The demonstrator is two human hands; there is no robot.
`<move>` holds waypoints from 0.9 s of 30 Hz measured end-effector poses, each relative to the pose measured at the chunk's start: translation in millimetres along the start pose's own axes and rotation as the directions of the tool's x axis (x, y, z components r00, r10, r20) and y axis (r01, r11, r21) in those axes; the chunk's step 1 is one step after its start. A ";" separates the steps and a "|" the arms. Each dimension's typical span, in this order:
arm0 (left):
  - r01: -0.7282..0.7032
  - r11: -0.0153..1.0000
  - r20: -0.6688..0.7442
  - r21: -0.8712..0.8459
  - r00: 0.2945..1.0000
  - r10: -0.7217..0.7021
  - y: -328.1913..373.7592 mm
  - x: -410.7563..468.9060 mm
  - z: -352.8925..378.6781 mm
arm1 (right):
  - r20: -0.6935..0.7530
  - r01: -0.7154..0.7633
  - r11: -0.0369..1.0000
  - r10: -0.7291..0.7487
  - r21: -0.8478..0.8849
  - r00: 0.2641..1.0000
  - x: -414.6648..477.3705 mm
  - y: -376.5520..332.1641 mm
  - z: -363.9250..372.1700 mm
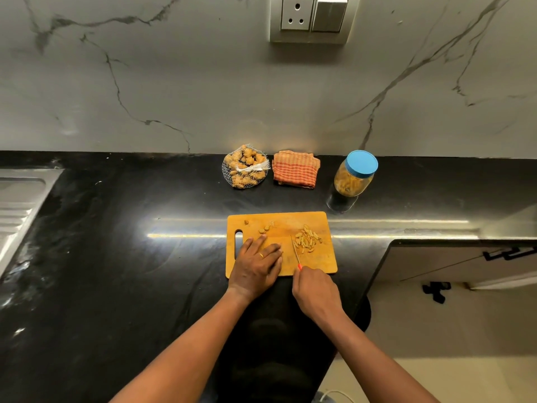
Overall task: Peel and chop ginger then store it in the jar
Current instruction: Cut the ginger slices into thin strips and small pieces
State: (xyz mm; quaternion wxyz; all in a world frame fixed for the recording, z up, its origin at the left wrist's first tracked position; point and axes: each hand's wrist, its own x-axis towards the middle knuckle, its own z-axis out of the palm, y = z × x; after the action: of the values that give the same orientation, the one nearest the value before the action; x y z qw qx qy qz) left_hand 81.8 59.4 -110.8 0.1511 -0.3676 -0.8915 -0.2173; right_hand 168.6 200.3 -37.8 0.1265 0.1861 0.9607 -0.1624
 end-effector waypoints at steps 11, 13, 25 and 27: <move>-0.006 1.000 -0.003 -0.007 1.000 0.006 -1.0 -0.9 2.2 | 0.012 0.119 0.992 -0.119 -0.039 0.993 -4.5 -11.7 5.7; -0.004 1.000 -0.002 -0.004 1.000 0.004 -1.1 -1.0 1.9 | 0.001 0.112 0.993 -0.112 -0.036 0.994 -4.8 -11.2 5.1; -0.006 1.000 -0.036 -0.009 0.999 0.006 -1.0 -0.1 2.7 | 0.017 0.059 0.998 -0.060 0.007 0.998 -4.2 -12.4 11.5; -0.005 1.000 -0.036 -0.010 0.999 0.005 -0.6 -0.4 2.2 | 0.019 0.059 0.998 -0.059 -0.010 0.998 -3.8 -13.7 10.9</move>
State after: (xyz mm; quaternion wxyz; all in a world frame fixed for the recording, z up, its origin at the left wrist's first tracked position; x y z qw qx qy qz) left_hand 81.4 59.9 -113.0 0.1660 -0.3668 -0.8865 -0.2282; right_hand 168.5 183.1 -43.0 0.1315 0.1554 0.9654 -0.1629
